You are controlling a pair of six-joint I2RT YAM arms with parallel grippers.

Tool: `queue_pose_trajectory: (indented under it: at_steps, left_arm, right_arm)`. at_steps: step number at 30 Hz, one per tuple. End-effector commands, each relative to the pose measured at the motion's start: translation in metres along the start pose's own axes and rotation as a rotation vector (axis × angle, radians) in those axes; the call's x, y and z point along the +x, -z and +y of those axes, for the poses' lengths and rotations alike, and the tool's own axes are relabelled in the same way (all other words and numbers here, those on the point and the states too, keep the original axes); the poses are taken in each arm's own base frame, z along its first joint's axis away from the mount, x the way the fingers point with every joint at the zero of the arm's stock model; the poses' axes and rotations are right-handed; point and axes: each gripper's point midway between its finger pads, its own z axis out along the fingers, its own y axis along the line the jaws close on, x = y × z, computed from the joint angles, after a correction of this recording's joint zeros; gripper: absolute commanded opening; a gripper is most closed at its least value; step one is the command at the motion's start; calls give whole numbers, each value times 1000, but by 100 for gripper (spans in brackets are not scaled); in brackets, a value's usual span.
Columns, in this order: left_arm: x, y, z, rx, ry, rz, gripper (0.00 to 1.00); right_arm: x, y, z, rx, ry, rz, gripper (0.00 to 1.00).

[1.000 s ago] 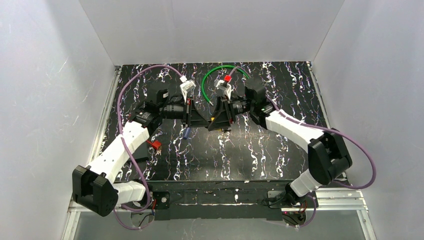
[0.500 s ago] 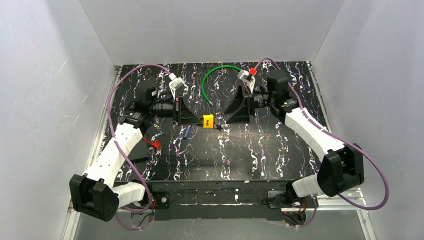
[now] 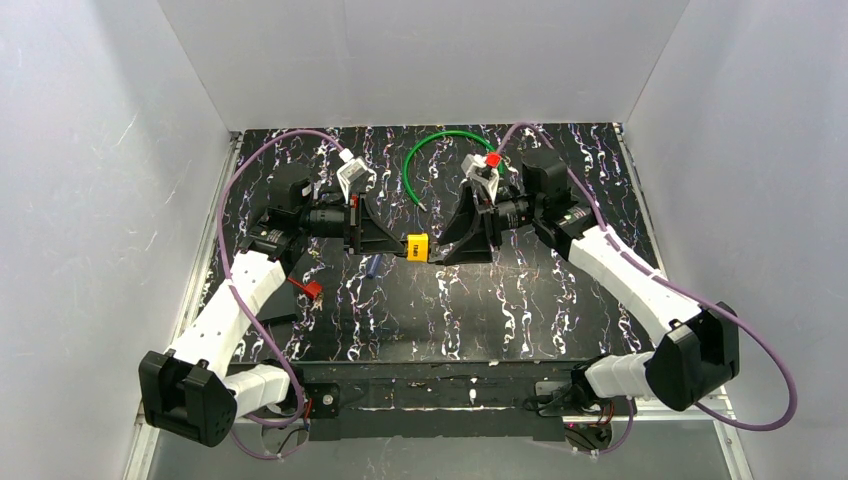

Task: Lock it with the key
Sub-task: Lock the lock.

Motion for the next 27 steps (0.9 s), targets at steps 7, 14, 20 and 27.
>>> queue_pose_trajectory:
  at_steps: [7, 14, 20, 27]
  left_arm:
    - [0, 5, -22, 48, -80, -10, 0]
    - [0, 5, -20, 37, -86, -15, 0]
    - [1, 5, -17, 27, -79, -14, 0]
    - [1, 4, -13, 15, -60, -17, 0]
  right_arm:
    - [-8, -19, 1, -7, 48, 17, 61]
    - [-10, -19, -1, 13, 47, 13, 47]
    - [-11, -18, -1, 17, 46, 12, 36]
    - [-3, -14, 3, 18, 47, 43, 12]
